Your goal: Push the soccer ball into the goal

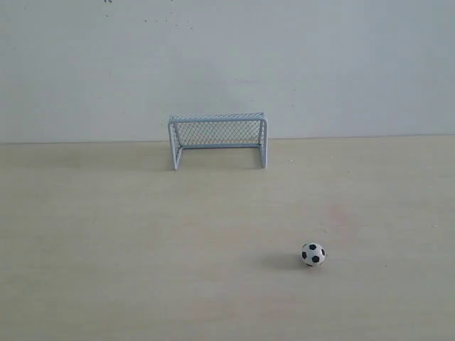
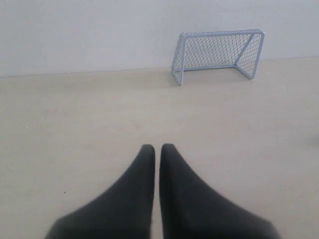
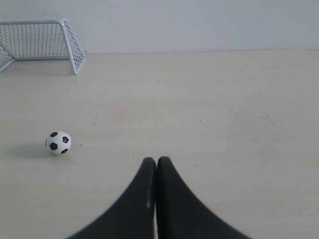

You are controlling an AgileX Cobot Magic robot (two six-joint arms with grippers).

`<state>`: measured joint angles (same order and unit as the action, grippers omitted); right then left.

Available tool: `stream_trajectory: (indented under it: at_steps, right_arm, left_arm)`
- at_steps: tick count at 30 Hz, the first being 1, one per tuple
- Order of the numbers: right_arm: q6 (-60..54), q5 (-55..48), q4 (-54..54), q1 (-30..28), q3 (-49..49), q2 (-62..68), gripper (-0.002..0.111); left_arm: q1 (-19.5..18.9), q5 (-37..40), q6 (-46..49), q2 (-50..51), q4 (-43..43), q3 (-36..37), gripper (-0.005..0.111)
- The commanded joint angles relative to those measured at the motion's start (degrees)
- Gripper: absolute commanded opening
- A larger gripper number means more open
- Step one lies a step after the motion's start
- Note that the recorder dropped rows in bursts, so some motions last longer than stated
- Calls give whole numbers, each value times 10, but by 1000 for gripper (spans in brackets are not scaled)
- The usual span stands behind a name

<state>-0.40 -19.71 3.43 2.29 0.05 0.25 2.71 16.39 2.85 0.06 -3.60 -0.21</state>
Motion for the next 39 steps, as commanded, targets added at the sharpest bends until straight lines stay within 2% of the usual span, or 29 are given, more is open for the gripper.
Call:
stream_trajectory:
  at_steps: [1,7,11,14,19,23,28,31,35,39]
  right_arm:
    - [1,6,-2,-4,0,-2,0]
    - [4,10,-2,-4,0,-2,0]
    - [4,51,-2,-4,0,-2,0]
    - [4,114,-2,-4,0,-2,0]
    - [4,286,-2,-4,0,-2,0]
    - [4,335,-2,-4,0,-2,0]
    - [-44,297,-2,-4,-57,-2,0]
    - [-51,234,-2,-4,-116,15,0]
    - [-51,114,-2,-4,-182,91,0]
    - [-54,11,-3,-4,-254,226,0]
  left_arm:
    - [-3,0,2,-1,-4,2,4]
    - [-3,0,2,-1,-4,2,4]
    - [-3,0,2,-1,-4,2,4]
    - [-3,0,2,-1,-4,2,4]
    - [-3,0,2,-1,-4,2,4]
    - [-3,0,2,-1,-4,2,4]
    - [-3,0,2,-1,-4,2,4]
    - [-3,0,2,-1,-4,2,4]
    - [-3,0,2,-1,-4,2,4]
    - [-3,0,2,-1,-4,2,4]
